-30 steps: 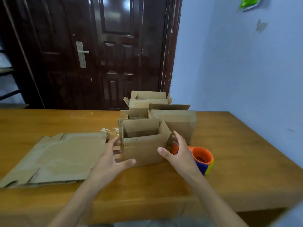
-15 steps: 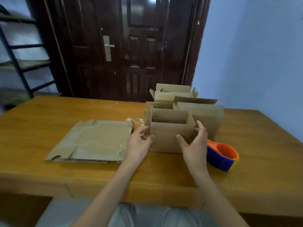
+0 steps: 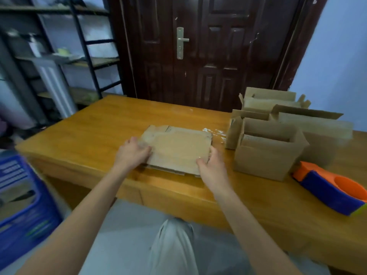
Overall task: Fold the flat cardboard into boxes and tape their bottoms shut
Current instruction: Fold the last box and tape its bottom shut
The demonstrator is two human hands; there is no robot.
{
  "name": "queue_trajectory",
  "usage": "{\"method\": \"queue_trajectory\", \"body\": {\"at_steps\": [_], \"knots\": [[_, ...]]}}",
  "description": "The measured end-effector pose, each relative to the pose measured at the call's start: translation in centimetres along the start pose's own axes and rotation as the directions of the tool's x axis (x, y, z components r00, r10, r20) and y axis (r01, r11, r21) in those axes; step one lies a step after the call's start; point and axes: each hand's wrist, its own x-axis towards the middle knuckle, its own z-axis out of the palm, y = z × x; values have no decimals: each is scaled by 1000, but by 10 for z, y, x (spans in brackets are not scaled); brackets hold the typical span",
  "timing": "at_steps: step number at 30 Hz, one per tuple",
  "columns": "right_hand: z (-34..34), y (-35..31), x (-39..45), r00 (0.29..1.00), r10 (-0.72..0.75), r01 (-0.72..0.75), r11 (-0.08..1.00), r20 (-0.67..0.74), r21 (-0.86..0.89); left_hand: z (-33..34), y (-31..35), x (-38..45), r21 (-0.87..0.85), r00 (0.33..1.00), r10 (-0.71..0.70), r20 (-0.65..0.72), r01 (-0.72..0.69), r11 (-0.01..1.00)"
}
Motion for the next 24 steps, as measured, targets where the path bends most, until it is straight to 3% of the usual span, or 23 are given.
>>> {"method": "queue_trajectory", "body": {"at_steps": [8,11,13,15,17,21,24], "knots": [[18,-9,34,994,44,-34,995,-98,98,-5,-33,14,-106,999,31,-12,-33,994],[17,-18,37,984,14,8,993,-179,121,-6,-24,10,-330,998,-17,-64,-6,944],[14,-27,38,984,4,20,991,-178,135,-8,-15,6,-547,992,-102,-81,41,836],[9,-36,37,991,12,10,986,-131,165,-16,-5,-1,-755,982,-177,-63,70,652],[3,-47,32,994,16,8,974,-106,226,-32,5,-5,-836,979,-196,-63,55,546],[-12,-68,17,995,-17,50,929,-94,367,-65,16,-18,-816,997,-71,18,56,575],[-21,-76,-1,984,-134,166,926,-115,340,-86,12,-36,-794,966,192,172,21,607]]}}
